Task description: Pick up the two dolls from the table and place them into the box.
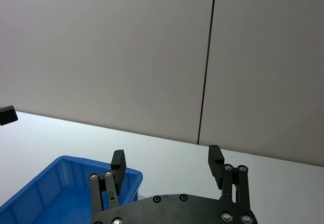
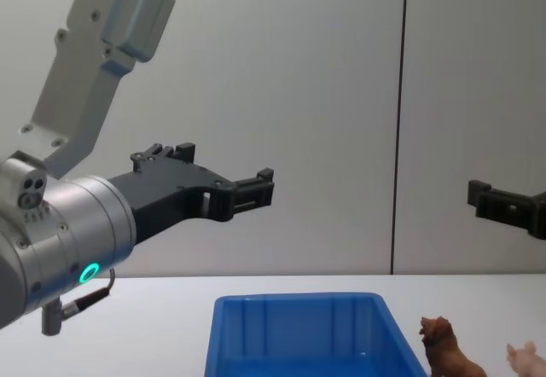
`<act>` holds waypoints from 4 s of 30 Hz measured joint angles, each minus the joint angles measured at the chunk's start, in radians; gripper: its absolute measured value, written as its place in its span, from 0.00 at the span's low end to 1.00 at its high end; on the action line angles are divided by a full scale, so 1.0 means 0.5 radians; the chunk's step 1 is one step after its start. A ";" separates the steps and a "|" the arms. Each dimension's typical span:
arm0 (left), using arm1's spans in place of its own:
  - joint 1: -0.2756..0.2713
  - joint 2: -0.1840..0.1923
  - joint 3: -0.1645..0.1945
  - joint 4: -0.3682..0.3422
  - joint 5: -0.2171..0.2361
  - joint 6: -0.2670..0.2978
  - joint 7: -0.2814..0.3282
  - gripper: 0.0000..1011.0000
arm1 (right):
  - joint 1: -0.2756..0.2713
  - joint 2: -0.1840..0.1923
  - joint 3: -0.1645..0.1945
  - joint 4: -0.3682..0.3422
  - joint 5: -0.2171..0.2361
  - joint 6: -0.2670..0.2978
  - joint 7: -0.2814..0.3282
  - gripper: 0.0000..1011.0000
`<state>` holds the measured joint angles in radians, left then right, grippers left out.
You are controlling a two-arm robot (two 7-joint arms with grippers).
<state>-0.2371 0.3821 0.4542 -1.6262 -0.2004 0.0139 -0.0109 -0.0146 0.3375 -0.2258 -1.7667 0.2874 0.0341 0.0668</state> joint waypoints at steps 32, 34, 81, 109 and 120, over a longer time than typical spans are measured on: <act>0.000 0.000 0.000 0.000 0.000 0.000 0.000 0.99 | 0.000 0.000 0.000 0.000 0.000 0.000 0.000 0.99; 0.000 0.000 0.000 0.000 0.000 0.000 0.000 0.99 | 0.000 0.000 0.000 0.000 0.000 0.000 0.000 0.99; 0.000 0.000 0.000 0.000 0.000 0.000 0.000 0.99 | -0.108 0.069 0.047 0.029 -0.115 0.441 -0.215 0.99; 0.000 0.000 0.000 0.000 0.000 0.000 0.000 0.99 | 0.285 -0.237 -0.056 0.619 -0.292 0.723 -0.295 0.99; 0.000 0.000 0.000 0.000 0.000 0.000 0.000 0.99 | 0.349 -0.280 -0.056 0.728 -0.295 0.752 -0.302 0.89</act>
<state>-0.2372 0.3822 0.4542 -1.6262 -0.2004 0.0139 -0.0109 0.1599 0.1977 -0.2538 -1.4025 0.1401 0.4100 -0.0841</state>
